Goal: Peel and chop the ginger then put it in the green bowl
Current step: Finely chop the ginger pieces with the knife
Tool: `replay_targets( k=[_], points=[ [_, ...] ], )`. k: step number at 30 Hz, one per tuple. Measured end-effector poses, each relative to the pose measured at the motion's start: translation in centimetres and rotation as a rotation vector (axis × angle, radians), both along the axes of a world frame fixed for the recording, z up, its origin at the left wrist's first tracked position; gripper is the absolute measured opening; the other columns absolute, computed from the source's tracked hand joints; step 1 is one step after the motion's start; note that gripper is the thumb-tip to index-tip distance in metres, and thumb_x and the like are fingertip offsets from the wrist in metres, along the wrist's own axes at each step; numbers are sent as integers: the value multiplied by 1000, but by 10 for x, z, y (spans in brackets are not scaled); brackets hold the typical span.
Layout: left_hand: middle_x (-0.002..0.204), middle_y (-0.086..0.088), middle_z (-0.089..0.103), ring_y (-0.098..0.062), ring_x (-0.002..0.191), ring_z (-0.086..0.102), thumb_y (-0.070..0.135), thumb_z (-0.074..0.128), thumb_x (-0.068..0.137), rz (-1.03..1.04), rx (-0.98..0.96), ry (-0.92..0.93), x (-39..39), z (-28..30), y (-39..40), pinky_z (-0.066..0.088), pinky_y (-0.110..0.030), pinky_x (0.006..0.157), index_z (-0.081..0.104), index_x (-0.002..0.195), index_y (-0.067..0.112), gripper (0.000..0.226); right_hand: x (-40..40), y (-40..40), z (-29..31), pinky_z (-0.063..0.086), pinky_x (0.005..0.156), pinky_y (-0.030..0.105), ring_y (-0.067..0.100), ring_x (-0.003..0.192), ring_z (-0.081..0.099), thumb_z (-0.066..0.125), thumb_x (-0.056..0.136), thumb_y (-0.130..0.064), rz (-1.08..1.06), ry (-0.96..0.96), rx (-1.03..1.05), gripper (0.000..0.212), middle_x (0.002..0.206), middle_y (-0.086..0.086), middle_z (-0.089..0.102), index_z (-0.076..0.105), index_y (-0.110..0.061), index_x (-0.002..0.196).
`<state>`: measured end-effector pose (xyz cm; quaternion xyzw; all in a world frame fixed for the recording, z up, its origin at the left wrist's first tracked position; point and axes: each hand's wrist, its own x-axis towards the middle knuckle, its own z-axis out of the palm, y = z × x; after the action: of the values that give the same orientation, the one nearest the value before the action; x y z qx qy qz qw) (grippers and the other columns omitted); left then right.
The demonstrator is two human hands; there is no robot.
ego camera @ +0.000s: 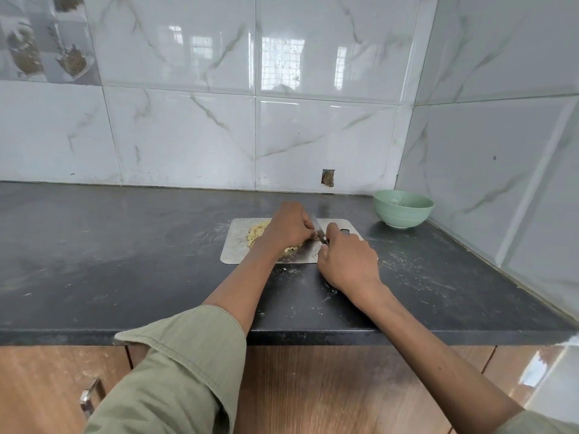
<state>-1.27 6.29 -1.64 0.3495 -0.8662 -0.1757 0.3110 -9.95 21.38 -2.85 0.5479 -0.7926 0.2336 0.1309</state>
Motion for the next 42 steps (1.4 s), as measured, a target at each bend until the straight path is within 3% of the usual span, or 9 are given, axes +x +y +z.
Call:
replay_targets(
  k=[4, 9, 15, 21, 32, 37, 42],
  points=[
    [77, -5, 78, -18, 75, 74, 7, 84, 78, -1, 24, -12, 2, 2, 3, 63, -39, 72, 84, 81, 8, 3, 1, 1, 1, 32, 68, 37, 29, 82, 43, 45, 99, -29, -7, -7, 6, 23, 114, 13, 61, 49, -18, 119],
    [77, -2, 78, -14, 72, 73, 7, 87, 76, 20, 46, 13, 1, 2, 5, 63, -36, 71, 84, 82, 9, 7, 2, 3, 2, 32, 68, 36, 28, 82, 42, 45, 98, -28, -6, -15, 7, 21, 113, 12, 61, 50, -20, 116],
    [68, 9, 74, -15, 70, 73, 6, 85, 75, 38, 48, 20, -1, 2, 5, 63, -36, 70, 83, 76, 10, 5, 5, 5, 2, 34, 69, 36, 33, 95, 58, 47, 94, -29, -13, 24, 11, 20, 112, 11, 62, 50, -20, 112],
    [81, -3, 79, -13, 77, 73, 10, 88, 77, 17, 26, 4, 0, 2, 3, 60, -30, 78, 84, 84, 8, 8, 5, 5, 1, 35, 70, 37, 36, 104, 60, 47, 97, -28, -32, 17, 14, 27, 119, 14, 60, 47, -14, 120],
    [86, -7, 79, -15, 83, 73, 7, 88, 77, 15, 9, -27, 0, 5, 0, 59, -28, 80, 84, 91, 6, 14, 3, 3, -2, 35, 67, 38, 35, 90, 55, 43, 99, -26, 10, -9, -33, 23, 113, 16, 61, 44, -15, 119],
    [84, -5, 79, -14, 80, 73, 3, 87, 76, 4, 22, -6, -1, 3, -2, 59, -28, 77, 84, 88, 7, 12, 3, 1, -3, 35, 67, 38, 36, 94, 58, 43, 100, -27, 6, -2, -30, 23, 115, 16, 61, 45, -15, 120],
    [84, -5, 79, -14, 81, 74, 5, 89, 75, 3, 27, 0, 0, 2, -2, 61, -32, 80, 84, 87, 7, 13, 1, -1, -3, 33, 66, 37, 30, 81, 44, 43, 99, -27, 11, 7, -14, 21, 112, 14, 61, 47, -17, 117]
  ],
)
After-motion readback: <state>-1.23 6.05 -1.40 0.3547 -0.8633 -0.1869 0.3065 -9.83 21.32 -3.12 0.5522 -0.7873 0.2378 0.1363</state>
